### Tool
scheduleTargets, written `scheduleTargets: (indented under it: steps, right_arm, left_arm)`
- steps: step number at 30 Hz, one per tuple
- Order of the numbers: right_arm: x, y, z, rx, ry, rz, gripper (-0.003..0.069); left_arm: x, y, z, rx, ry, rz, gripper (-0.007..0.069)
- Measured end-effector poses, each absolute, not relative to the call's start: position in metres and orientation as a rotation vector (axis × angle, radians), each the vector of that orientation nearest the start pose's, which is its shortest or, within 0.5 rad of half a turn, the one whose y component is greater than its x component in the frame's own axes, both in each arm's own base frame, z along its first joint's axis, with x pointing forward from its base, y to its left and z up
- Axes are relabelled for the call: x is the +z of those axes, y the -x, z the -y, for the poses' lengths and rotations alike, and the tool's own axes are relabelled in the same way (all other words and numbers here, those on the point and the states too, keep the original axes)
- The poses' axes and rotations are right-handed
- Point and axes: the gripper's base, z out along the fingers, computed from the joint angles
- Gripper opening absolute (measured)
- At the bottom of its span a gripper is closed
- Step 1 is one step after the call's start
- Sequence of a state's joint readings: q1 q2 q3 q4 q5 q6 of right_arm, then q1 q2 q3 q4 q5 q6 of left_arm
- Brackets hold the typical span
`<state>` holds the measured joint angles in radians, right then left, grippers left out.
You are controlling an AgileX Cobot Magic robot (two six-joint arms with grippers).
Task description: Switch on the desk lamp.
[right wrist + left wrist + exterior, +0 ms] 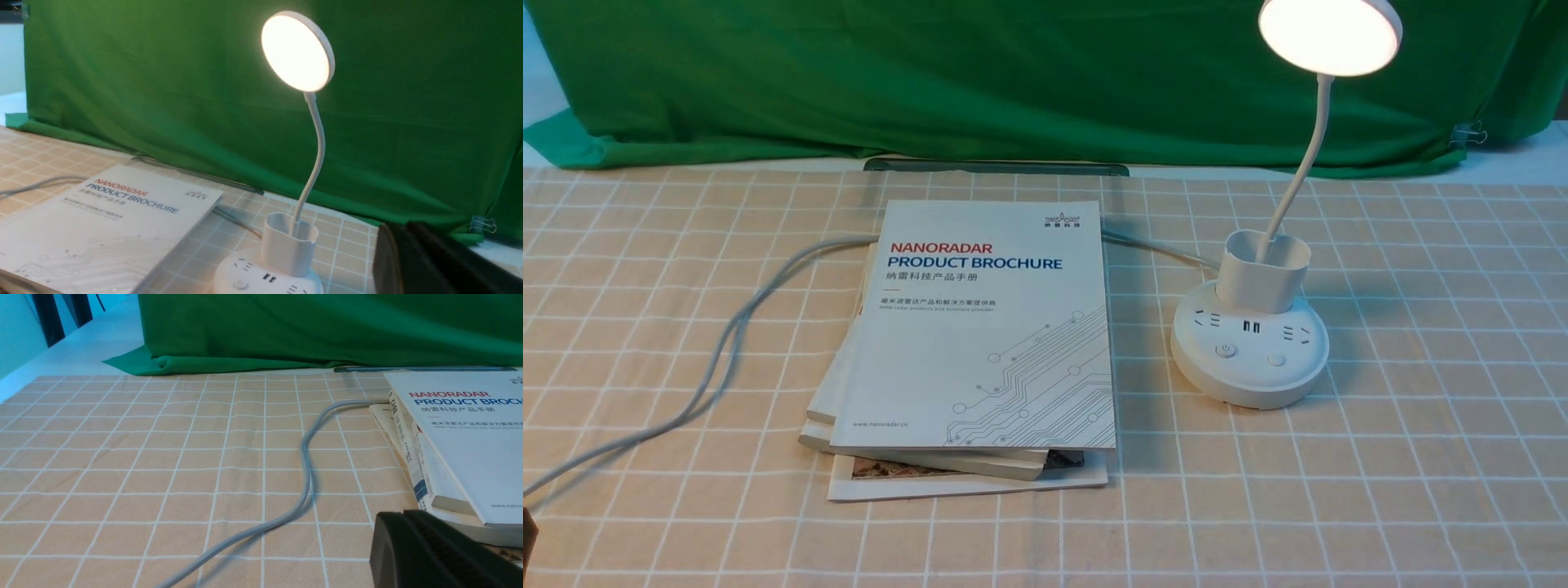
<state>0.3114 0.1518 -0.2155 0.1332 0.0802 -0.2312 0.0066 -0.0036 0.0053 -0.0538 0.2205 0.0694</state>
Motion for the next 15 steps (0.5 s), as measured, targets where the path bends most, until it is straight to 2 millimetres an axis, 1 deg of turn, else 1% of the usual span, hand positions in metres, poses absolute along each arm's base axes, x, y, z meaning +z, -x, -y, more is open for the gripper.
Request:
scheduleTargets:
  steps: [2,4,6,11,15]
  right_arm:
    - [0.245,-0.063,-0.017,0.173,0.238,-1.494,0.0083]
    - [0.233,-0.065,-0.015,0.159,0.205,-1.514,0.0085]
    - [0.211,-0.066,-0.008,0.089,0.108,-1.564,0.0088]
    - [0.205,-0.061,-0.001,0.019,0.000,-1.572,0.0097]
    - [0.200,-0.057,0.001,0.009,-0.021,-1.606,0.0101]
  left_arm:
    - [0.192,-0.056,0.001,0.008,-0.018,-1.705,0.0021]
    - [0.192,-0.056,0.001,0.008,-0.018,-1.705,0.0021]
    - [0.192,-0.056,0.001,0.008,-0.018,-1.705,0.0021]
    - [0.192,-0.056,0.001,0.008,-0.018,-1.705,0.0021]
    - [0.192,-0.056,0.001,0.008,-0.018,-1.705,0.0021]
